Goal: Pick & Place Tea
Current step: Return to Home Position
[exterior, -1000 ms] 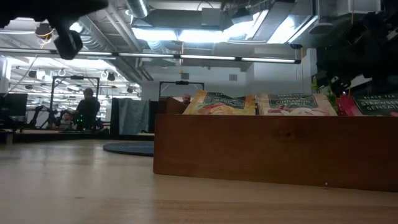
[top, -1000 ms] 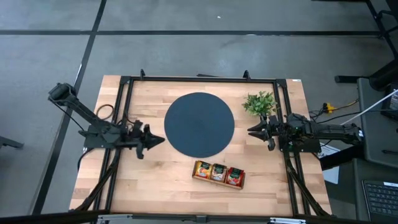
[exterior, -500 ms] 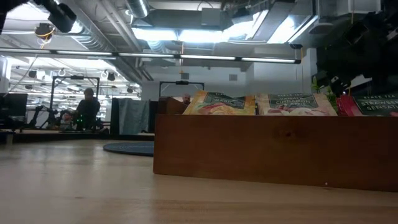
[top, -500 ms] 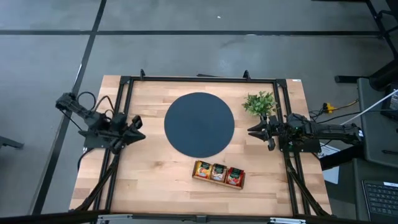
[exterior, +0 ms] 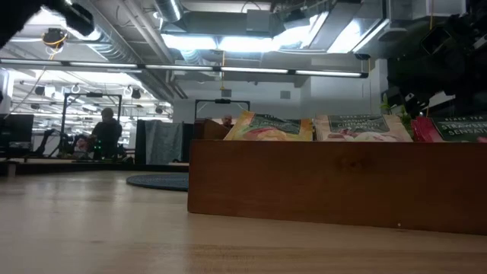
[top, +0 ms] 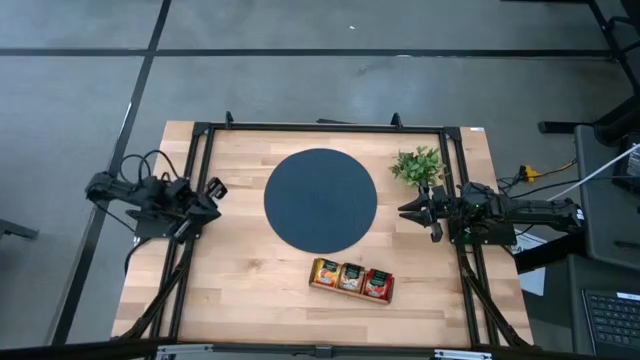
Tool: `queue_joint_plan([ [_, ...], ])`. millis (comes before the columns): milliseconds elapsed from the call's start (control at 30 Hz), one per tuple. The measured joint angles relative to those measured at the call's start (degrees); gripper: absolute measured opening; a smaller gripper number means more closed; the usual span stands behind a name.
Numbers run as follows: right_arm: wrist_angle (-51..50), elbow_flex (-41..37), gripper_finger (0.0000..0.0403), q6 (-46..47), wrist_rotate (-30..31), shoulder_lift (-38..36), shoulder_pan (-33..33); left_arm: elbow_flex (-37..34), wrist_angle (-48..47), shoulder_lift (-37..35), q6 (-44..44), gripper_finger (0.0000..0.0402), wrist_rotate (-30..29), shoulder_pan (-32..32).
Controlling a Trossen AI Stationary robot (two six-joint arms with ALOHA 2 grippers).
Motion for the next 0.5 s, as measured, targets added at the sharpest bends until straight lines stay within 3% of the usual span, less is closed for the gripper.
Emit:
queue_joint_plan([
  [500,0.0,0.0,0.009,0.0,0.0,0.0,0.0,-0.2,-4.9,0.0,-1.2,0.0003,9.1,18.1],
])
